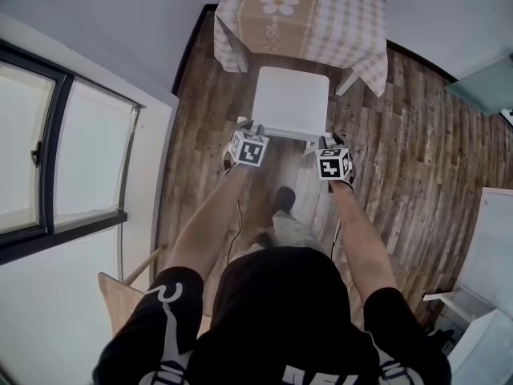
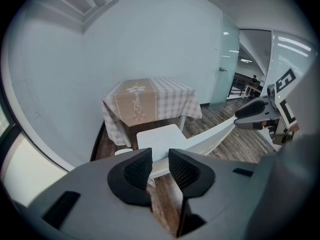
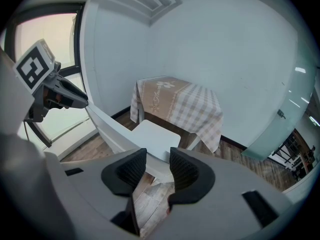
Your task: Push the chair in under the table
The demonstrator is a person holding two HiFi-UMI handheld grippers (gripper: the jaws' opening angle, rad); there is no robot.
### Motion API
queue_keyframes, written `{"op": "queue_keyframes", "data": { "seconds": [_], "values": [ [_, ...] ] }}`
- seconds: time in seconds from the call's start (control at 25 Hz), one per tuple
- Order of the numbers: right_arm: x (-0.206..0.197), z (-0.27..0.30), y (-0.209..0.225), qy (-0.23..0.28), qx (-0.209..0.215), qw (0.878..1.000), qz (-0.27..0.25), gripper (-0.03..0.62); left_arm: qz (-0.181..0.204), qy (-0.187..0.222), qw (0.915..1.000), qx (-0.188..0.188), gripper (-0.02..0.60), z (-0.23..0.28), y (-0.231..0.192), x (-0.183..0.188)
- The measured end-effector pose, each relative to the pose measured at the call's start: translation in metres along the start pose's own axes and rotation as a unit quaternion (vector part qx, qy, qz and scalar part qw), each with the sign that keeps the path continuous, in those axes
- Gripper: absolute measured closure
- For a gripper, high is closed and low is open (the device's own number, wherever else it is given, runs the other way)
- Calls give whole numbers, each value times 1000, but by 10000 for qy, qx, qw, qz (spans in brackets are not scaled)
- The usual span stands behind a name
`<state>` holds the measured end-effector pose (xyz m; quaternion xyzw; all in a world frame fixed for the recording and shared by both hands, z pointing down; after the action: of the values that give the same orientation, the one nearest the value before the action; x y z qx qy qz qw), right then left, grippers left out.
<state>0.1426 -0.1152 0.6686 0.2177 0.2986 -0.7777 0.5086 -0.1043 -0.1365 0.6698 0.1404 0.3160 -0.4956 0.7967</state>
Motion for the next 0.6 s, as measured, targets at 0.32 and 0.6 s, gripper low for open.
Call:
{"op": "queue_keyframes", "data": {
  "seconds": [0.32,0.6],
  "values": [
    [8,9,11,180,25,9998,-61,430,101,47,9999,70,465,9,-1,12],
    [15,22,22,278,78,9995,-96,431,39,103,9999,88,466,21,-4,22]
  ]
}}
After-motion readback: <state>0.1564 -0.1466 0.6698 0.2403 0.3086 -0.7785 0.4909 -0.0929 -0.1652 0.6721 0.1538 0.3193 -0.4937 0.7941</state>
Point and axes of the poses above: the fingertips, and each gripper's own axes: z forward along the fingers, y to its right, x out of its top, the point moved 6 cm from there along -z, backward along the fingers, and after that the axes turned 6 degrees about -x, right-handed, at the moved point
